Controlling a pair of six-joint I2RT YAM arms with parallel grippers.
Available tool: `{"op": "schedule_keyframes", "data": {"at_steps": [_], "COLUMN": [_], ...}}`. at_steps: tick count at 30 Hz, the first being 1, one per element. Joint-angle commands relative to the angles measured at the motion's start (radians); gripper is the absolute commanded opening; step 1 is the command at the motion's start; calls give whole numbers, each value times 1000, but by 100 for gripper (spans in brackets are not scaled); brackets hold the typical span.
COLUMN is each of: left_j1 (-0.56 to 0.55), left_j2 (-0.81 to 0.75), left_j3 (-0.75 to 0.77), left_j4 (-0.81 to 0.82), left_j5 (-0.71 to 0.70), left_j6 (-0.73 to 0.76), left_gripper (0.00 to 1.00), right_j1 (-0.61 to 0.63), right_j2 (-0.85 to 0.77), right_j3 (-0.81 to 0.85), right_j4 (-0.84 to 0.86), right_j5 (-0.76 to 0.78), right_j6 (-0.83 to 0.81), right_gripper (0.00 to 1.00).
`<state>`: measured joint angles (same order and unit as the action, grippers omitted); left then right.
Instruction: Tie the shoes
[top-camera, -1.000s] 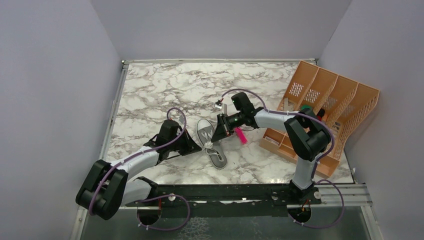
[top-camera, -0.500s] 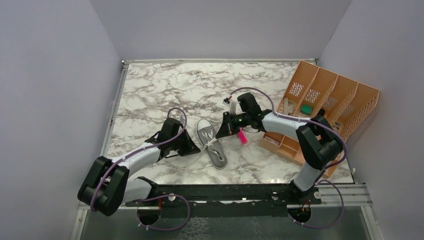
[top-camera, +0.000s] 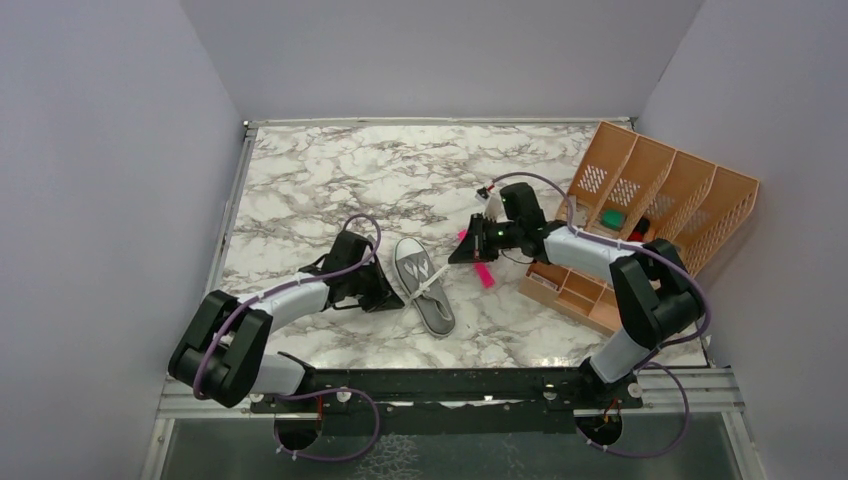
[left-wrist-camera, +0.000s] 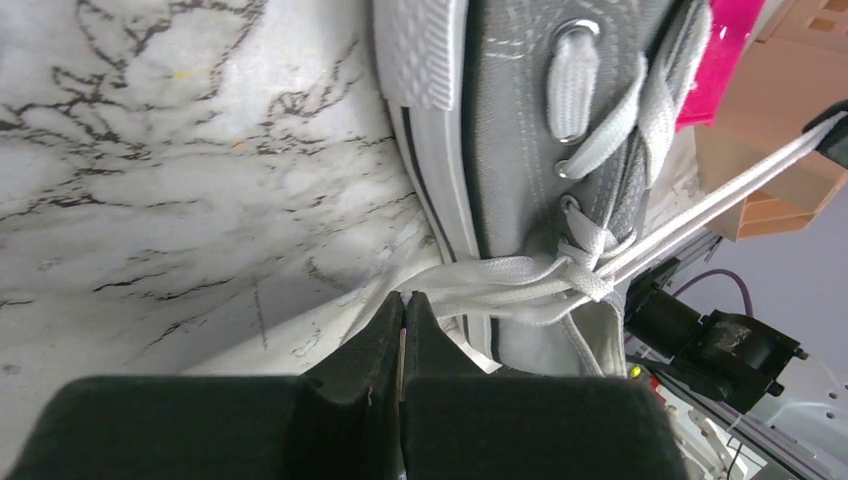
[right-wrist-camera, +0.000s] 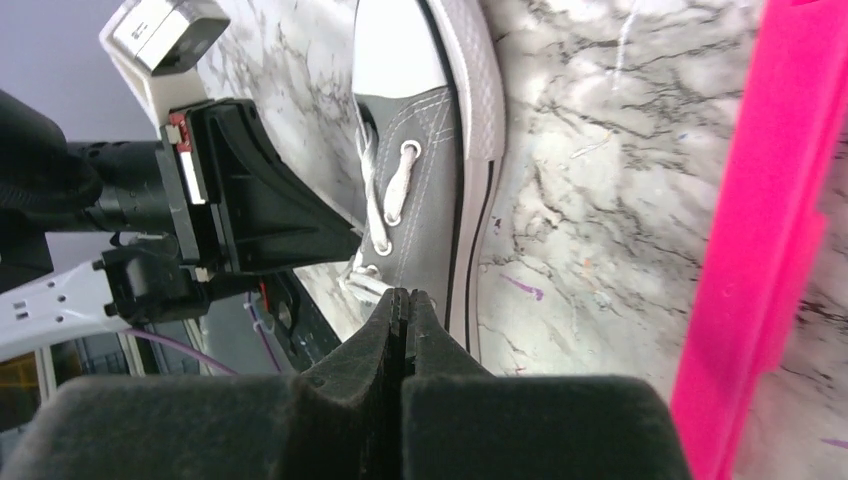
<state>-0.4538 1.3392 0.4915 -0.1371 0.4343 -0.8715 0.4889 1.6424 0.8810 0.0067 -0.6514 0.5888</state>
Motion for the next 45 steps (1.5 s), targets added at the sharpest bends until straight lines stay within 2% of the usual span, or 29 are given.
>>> {"op": "schedule_keyframes", "data": {"at_steps": [1, 13, 19, 20, 21, 23, 25, 27, 31, 36, 38, 41, 45], "left_j1": [1, 3, 3, 3, 3, 1, 1, 1, -30, -94, -125, -148, -169], "left_j2": [13, 55, 6, 1, -4, -19, -50, -89, -190, -281, -282, -228, -175], "left_j3": [-1, 43, 45, 52, 61, 85, 115, 141, 176, 210, 211, 215, 201], "left_j4": [-86, -282, -207, -213, -224, -267, -312, -354, -389, -363, -282, -213, -176], "left_j5": [-8, -153, -110, -108, -110, -129, -153, -178, -230, -260, -167, -23, -45], "left_j6": [28, 12, 69, 84, 97, 110, 116, 126, 164, 229, 281, 282, 286], "left_gripper": [0, 0, 0, 4, 16, 32, 39, 47, 56, 63, 60, 54, 55], "right_j1": [-55, -98, -99, -99, -99, -99, -94, -79, -67, -67, -67, -67, -66], "right_j2": [-18, 40, 91, 99, 100, 85, 52, 35, 17, 1, -1, -2, -7], "right_j3": [2, -46, 24, 39, 59, 76, 88, 113, 146, 132, 123, 111, 111], "right_j4": [26, 121, 91, 72, 36, -2, -60, -115, -208, -207, -194, -169, -164], "right_j5": [51, 42, -54, -80, -94, -105, -95, -88, -85, -103, -116, -141, -152], "right_j6": [13, 61, -36, -63, -92, -129, -151, -185, -243, -251, -239, -223, -217], "right_gripper": [0, 0, 0, 0, 1, 15, 29, 36, 39, 39, 39, 38, 37]}}
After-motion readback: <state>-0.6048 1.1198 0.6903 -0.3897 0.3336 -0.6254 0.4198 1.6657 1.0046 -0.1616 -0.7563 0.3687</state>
